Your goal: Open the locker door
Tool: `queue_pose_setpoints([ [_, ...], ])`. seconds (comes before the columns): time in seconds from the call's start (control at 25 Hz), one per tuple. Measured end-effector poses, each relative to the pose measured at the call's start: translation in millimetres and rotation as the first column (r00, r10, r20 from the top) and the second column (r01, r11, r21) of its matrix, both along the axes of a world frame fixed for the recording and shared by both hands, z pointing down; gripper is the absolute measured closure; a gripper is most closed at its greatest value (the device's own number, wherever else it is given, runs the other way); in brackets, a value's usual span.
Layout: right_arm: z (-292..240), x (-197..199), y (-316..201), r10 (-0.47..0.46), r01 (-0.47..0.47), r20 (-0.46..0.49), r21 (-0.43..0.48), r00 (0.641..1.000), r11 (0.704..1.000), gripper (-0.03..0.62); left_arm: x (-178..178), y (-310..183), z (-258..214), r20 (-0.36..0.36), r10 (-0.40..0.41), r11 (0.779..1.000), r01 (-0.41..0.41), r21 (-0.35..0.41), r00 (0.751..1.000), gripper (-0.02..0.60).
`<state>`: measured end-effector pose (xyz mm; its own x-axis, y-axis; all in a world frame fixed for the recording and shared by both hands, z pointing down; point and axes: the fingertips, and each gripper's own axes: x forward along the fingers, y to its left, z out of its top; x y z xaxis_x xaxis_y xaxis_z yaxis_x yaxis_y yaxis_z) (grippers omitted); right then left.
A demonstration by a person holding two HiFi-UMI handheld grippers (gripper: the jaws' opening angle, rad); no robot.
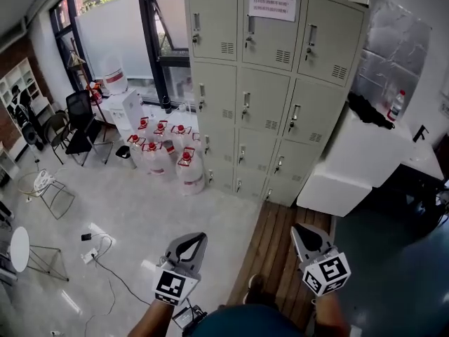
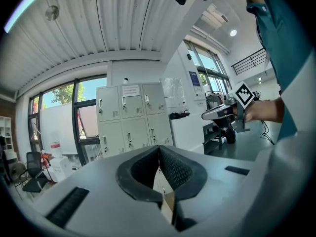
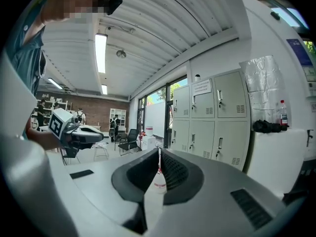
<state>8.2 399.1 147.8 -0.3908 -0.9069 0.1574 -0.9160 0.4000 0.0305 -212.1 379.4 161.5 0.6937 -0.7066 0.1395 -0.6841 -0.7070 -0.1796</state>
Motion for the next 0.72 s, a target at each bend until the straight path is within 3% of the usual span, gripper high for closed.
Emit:
queue_pose_setpoints([
  [0.36, 22.6, 41.7, -112.2, -0.098, 0.099, 0.040, -0.027, 0.994, 0.995, 0.557, 45.6, -86.8, 15.2, 0.025, -0.102, 0.994, 0.103, -0.039, 0.994, 0.565],
  [0.72, 29.8, 88.8, -195.7, -0.199, 0.200, 0.061, -0.014, 0.978, 0.980, 0.557, 101.9, -153.4, 8.8, 0.028, -0.189, 0.982, 0.189, -0.017, 0.982, 0.565],
])
